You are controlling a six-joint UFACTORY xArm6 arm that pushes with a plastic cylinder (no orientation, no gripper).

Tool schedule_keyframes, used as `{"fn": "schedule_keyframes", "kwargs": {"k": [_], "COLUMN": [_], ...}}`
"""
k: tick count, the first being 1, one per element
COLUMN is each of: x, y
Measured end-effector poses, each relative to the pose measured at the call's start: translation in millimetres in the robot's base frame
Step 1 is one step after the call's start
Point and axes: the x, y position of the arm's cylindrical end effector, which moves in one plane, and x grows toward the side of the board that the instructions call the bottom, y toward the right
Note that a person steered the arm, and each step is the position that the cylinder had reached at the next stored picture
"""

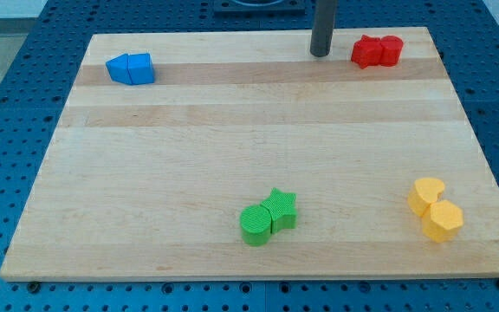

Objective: Move your arm towards the left

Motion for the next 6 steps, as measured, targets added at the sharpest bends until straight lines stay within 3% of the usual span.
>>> {"fn": "schedule_keyframes", "kwargs": {"k": [1, 6], "x": [0.0, -1.9], "y": [-8.1, -296.7]}}
